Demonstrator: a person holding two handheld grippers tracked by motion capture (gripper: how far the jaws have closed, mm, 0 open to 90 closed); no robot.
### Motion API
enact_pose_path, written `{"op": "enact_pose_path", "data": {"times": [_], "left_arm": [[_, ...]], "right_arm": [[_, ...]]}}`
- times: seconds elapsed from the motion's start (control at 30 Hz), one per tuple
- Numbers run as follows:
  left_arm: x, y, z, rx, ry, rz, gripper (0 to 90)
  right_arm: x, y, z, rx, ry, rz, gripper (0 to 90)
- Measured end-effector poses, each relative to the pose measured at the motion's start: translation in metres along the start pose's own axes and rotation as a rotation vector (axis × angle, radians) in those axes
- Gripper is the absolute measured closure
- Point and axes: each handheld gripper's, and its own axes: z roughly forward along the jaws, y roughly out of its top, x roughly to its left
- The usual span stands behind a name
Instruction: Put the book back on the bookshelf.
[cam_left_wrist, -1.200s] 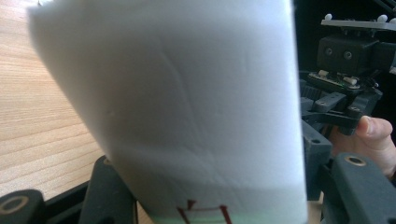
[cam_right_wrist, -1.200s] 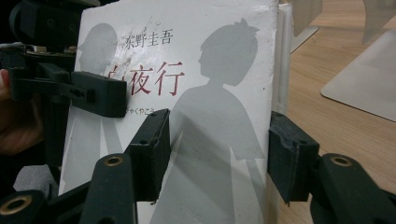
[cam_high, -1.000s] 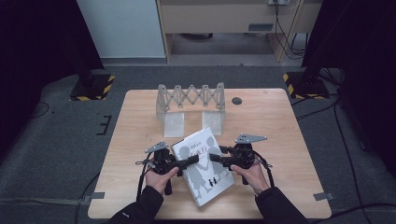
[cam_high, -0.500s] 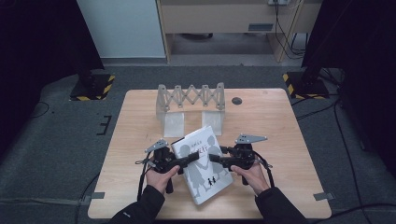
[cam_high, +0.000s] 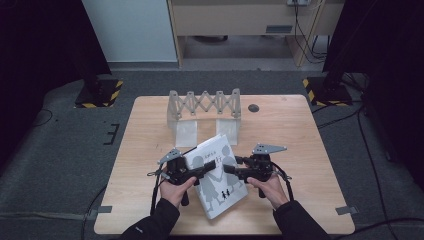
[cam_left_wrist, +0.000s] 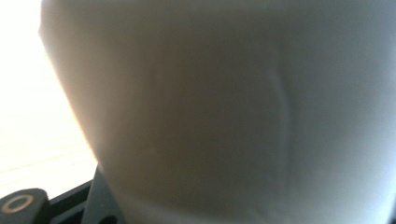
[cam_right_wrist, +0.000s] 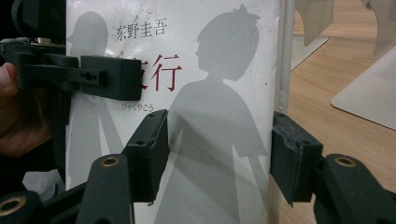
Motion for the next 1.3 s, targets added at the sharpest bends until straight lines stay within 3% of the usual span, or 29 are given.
{"op": "enact_pose_path", "data": {"times": [0.13,0.17,0.27,0.37,0.43,0.5,0.6,0.73,0.8,0.83,0.87,0.9,0.93,1.03,1.1,1.13,1.17,1.27,1.3], "left_arm": [[0.001,0.000,0.000,-0.015,-0.011,-0.030,44.4],[0.002,0.002,-0.001,-0.025,-0.024,-0.070,48.1],[-0.001,0.003,-0.002,-0.022,-0.037,-0.080,49.9],[-0.005,0.005,-0.003,-0.014,-0.042,-0.066,50.7],[-0.010,0.008,-0.003,-0.008,-0.041,-0.035,51.1],[-0.015,0.013,-0.005,-0.001,-0.033,0.005,51.4],[-0.017,0.016,-0.008,0.003,-0.020,0.026,51.6],[-0.021,0.024,-0.015,0.001,0.025,0.080,51.7],[-0.022,0.026,-0.017,-0.001,0.034,0.090,51.7],[-0.022,0.028,-0.019,-0.006,0.050,0.103,51.7],[-0.022,0.028,-0.019,-0.006,0.050,0.103,51.7],[-0.022,0.031,-0.022,-0.004,0.064,0.118,51.7],[-0.022,0.031,-0.022,-0.004,0.064,0.118,51.7],[-0.024,0.035,-0.027,-0.003,0.090,0.143,51.6],[-0.025,0.040,-0.031,-0.003,0.120,0.170,51.6],[-0.025,0.040,-0.031,-0.003,0.120,0.170,51.6],[-0.024,0.042,-0.034,-0.007,0.131,0.173,51.6],[-0.021,0.046,-0.040,-0.024,0.146,0.159,51.6],[-0.019,0.049,-0.045,-0.038,0.155,0.154,51.6]], "right_arm": [[-0.001,0.000,0.000,-0.003,0.007,0.003,43.0],[-0.003,0.000,0.000,-0.008,0.012,0.016,42.5],[-0.004,0.000,-0.002,-0.026,0.020,0.032,41.6],[-0.005,0.003,-0.005,-0.038,0.019,0.039,37.3],[-0.008,0.006,-0.012,-0.048,-0.008,0.035,34.7],[-0.016,0.010,-0.025,-0.071,-0.057,0.049,33.4],[-0.021,0.012,-0.035,-0.088,-0.094,0.061,32.5],[-0.029,0.014,-0.047,-0.053,-0.209,0.023,27.8],[-0.031,0.014,-0.049,-0.049,-0.231,0.006,27.1],[-0.035,0.013,-0.053,-0.034,-0.283,-0.004,24.1],[-0.035,0.013,-0.053,-0.034,-0.283,-0.004,24.1],[-0.040,0.011,-0.057,-0.019,-0.338,-0.011,21.8],[-0.040,0.011,-0.057,-0.019,-0.338,-0.011,21.8],[-0.048,0.005,-0.064,0.024,-0.412,-0.011,21.4],[-0.053,-0.003,-0.072,0.097,-0.473,-0.039,20.3],[-0.053,-0.003,-0.072,0.097,-0.473,-0.039,20.3],[-0.056,-0.012,-0.080,0.151,-0.510,-0.061,19.6],[-0.061,-0.019,-0.085,0.186,-0.548,-0.066,17.5],[-0.069,-0.024,-0.088,0.209,-0.597,-0.064,14.2]]}}
